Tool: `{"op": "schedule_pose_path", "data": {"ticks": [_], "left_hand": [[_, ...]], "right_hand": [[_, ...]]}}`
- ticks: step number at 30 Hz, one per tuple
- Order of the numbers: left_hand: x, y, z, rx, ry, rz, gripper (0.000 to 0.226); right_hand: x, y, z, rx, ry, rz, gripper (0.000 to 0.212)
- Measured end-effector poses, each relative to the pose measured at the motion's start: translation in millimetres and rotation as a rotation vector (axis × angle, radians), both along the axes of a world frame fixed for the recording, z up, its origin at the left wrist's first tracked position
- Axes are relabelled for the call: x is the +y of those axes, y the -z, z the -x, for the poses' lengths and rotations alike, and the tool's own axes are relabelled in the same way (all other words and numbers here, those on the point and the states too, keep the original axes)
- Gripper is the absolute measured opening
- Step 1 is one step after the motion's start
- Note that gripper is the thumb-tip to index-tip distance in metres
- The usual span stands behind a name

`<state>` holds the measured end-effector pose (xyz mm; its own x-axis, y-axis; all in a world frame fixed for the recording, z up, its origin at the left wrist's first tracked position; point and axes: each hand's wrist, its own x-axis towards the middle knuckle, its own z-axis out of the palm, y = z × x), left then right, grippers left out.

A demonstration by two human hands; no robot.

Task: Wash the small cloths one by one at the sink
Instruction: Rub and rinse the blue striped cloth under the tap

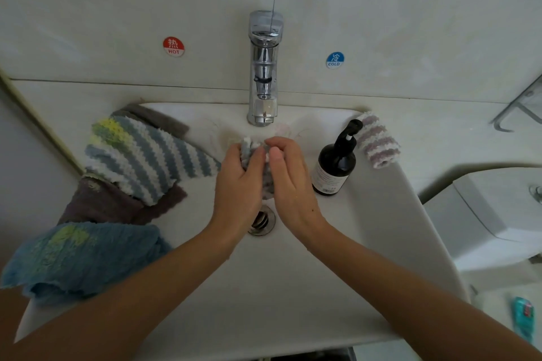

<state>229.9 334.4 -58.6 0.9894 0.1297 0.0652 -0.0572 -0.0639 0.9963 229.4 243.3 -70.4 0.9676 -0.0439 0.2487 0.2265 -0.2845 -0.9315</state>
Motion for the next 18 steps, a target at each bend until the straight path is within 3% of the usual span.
{"op": "schedule_pose_path", "data": {"ticks": [1,3,8,10,11,14,18], "left_hand": [[2,0,-1,-0.010,-0.012,0.001,0.007],[3,0,-1,-0.027,-0.005,0.037,0.017],[1,3,0,-0.120,0.043,0.040,0.038],[-2,3,0,-0.163,0.063,-0.041,0.020],[-4,2,1,-0.192,0.058,-0.092,0.022],[-9,3,4,-0.231,-0.024,-0.126,0.046],[-11,4,5,-0.195,-0.074,-0.086,0.059]], "right_hand": [[1,0,0,0.032,-0.008,0.008,0.056],[2,1,0,0.053,-0.012,0.015,0.056],[5,-3,1,0.058,0.065,-0.056,0.025],[6,-6,0,0.116,0.104,-0.212,0.033],[6,-8,1,0.138,0.124,-0.263,0.039],[8,-13,5,0.172,0.142,-0.288,0.053],[12,-14,7,0.179,0.120,-0.266,0.053]]}}
